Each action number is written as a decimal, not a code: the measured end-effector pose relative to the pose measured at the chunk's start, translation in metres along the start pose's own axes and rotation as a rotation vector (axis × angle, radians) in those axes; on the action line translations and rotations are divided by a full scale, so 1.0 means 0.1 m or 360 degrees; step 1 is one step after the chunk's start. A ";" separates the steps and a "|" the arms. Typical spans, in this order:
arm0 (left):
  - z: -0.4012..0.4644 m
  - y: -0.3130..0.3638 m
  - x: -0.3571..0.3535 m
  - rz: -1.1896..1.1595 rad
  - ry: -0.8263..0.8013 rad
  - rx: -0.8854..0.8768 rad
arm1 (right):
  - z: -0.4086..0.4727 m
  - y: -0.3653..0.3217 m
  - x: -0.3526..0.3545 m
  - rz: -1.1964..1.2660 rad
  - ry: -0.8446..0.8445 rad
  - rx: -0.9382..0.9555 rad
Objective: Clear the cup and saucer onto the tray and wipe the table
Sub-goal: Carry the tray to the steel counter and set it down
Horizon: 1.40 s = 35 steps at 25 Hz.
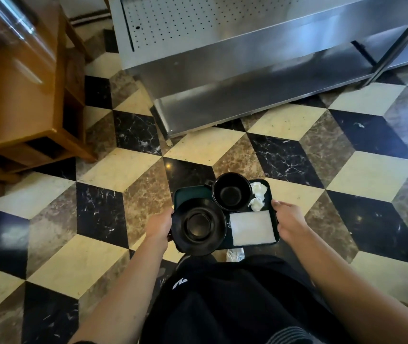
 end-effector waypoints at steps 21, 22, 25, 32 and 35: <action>1.41 2.95 -1.74 -0.0149 -0.0136 -0.0028 | 1.73 -3.08 -0.99 -0.0058 0.0121 0.0019; 1.47 3.08 -1.80 -0.0144 -0.0127 -0.0041 | 1.80 -3.19 -1.02 -0.0054 0.0142 0.0017; 1.62 3.43 -1.94 -0.0147 -0.0095 -0.0058 | 2.00 -3.53 -1.16 -0.0062 0.0151 0.0016; 1.94 4.09 -2.37 -0.0314 -0.0026 -0.0049 | 2.61 -4.53 -1.47 -0.0154 0.0035 0.0103; 2.01 4.35 -2.62 -0.0337 0.0017 -0.0038 | 2.91 -4.96 -1.58 -0.0221 -0.0030 0.0118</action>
Point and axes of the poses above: each hand's wrist, its own z-axis towards the middle knuckle, its own x-axis out of the back of the hand, y = z × x, the point moved 10 cm from there along z, towards the middle knuckle, and after that the axes turned 11 degrees about -z, right-handed, at the moved point
